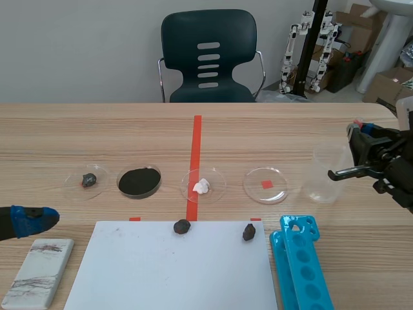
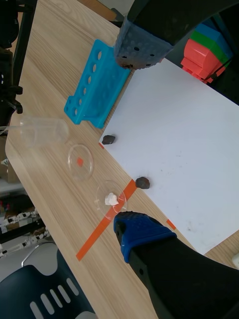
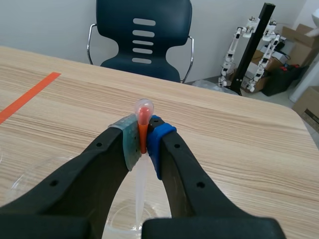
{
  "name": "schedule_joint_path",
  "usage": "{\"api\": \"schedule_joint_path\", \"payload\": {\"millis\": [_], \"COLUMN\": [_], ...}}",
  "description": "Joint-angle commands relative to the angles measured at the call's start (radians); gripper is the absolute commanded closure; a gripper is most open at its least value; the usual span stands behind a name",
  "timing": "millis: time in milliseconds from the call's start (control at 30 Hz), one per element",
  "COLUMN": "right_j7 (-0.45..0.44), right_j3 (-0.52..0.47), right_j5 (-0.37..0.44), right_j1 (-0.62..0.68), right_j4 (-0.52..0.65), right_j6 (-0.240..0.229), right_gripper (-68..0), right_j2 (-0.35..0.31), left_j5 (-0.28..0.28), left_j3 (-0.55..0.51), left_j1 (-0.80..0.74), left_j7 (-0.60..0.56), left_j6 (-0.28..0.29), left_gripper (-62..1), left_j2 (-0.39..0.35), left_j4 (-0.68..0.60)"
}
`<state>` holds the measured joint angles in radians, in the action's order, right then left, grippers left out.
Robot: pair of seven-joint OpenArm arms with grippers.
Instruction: Put the dropper in the beaker
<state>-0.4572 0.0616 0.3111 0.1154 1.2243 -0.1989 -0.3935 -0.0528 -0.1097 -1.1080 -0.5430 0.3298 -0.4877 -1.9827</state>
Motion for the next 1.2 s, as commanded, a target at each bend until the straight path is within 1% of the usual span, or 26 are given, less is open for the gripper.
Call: {"api": "schedule_joint_path", "payload": {"millis": [0, 167, 200, 500, 533, 567, 700, 800, 967, 1100, 1167], "right_j7": [-0.002, 0.021, 0.022, 0.026, 0.026, 0.026, 0.023, 0.022, 0.006, -0.006, -0.028], "right_j3": [-0.001, -0.001, -0.001, -0.001, -0.001, -0.001, -0.001, -0.001, -0.001, -0.001, -0.001], "right_j5": [0.002, -0.011, -0.013, -0.020, -0.022, -0.024, -0.023, -0.023, -0.023, -0.023, -0.023], "right_j1": [-0.022, -0.025, -0.027, -0.032, -0.031, -0.029, -0.027, -0.026, -0.018, -0.013, -0.008], "right_j4": [0.013, -0.005, -0.009, -0.032, -0.032, -0.032, -0.032, -0.032, -0.032, -0.032, -0.032], "right_j6": [0.000, 0.000, 0.000, 0.000, 0.000, 0.000, 0.000, 0.000, 0.000, 0.001, 0.000], "right_gripper": [-1.2, -10.1, -11.0, -11.6, -12.4, -14.9, -28.3, -35.1, -49.6, -57.3, -60.6], "right_j2": [-0.011, -0.011, -0.011, -0.011, -0.011, -0.011, -0.011, -0.011, -0.011, -0.011, -0.011], "left_j5": [0.011, 0.011, 0.011, 0.011, 0.011, 0.011, 0.011, 0.011, 0.011, 0.011, 0.011], "left_j3": [0.004, 0.004, 0.004, 0.004, 0.004, 0.004, 0.004, 0.004, 0.004, 0.004, 0.004], "left_j1": [-0.002, -0.002, -0.002, -0.002, -0.002, -0.002, -0.002, -0.002, -0.002, -0.002, -0.002], "left_j7": [-0.014, -0.014, -0.014, -0.014, -0.014, -0.014, -0.014, -0.014, -0.014, -0.014, -0.014], "left_j6": [-0.002, -0.002, -0.002, -0.002, -0.002, -0.002, -0.002, -0.002, -0.002, -0.002, -0.002], "left_gripper": [-59.8, -59.8, -59.8, -59.8, -59.8, -59.8, -59.8, -59.8, -59.8, -59.8, -59.8], "left_j2": [0.003, 0.003, 0.003, 0.003, 0.003, 0.003, 0.003, 0.003, 0.003, 0.003, 0.002], "left_j4": [-0.012, -0.012, -0.012, -0.012, -0.012, -0.012, -0.012, -0.012, -0.012, -0.012, -0.012]}}
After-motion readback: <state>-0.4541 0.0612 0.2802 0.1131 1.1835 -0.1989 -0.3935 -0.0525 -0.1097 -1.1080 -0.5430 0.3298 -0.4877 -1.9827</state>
